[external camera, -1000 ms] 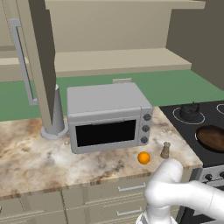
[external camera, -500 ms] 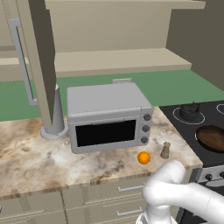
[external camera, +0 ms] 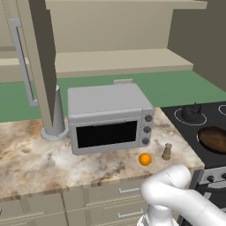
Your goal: Pick the pan from the cabinet and place it on the stove. Then turn on the stove burner for the pan.
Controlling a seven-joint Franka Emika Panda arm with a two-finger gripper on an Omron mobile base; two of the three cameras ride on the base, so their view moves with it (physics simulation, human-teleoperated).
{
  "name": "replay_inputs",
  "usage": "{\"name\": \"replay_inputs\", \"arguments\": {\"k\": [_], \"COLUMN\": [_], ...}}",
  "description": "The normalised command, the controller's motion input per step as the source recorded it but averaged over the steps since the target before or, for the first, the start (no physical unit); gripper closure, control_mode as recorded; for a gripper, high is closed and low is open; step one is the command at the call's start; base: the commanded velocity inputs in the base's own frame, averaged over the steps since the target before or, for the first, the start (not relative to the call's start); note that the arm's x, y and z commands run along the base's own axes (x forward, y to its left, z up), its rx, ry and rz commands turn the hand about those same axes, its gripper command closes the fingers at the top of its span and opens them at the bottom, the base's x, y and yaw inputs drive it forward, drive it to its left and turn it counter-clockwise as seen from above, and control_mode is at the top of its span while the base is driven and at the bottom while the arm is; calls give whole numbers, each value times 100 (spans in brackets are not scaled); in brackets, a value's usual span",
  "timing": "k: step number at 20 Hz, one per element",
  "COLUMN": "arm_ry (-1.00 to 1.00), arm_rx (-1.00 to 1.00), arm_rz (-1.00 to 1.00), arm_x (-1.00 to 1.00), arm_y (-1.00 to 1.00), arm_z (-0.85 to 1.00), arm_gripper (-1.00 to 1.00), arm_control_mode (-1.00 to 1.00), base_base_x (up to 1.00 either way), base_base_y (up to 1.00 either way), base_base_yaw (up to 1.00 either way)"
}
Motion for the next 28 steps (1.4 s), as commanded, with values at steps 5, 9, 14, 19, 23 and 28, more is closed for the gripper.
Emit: {"name": "replay_inputs", "arguments": {"k": [5,9,14,19,23,28], "arm_ry": [-13,-12,-13,-13,-17,-14], "arm_rx": [13,17,14,10,23,34], "arm_rz": [2,5,5,3,-1,-8], "arm_x": [-57,-46,-31,-3,0,0], "arm_y": [55,64,68,59,30,12], "arm_z": [0,-4,-9,-1,-3,-21], "arm_gripper": [-100,-100,-100,-100,-100,-100], "arm_control_mode": [-100,-100,-100,-100,-100,-100], "base_base_x": [0,0,0,0,0,0], "base_base_y": [0,0,0,0,0,0], "base_base_yaw": [0,0,0,0,0,0]}}
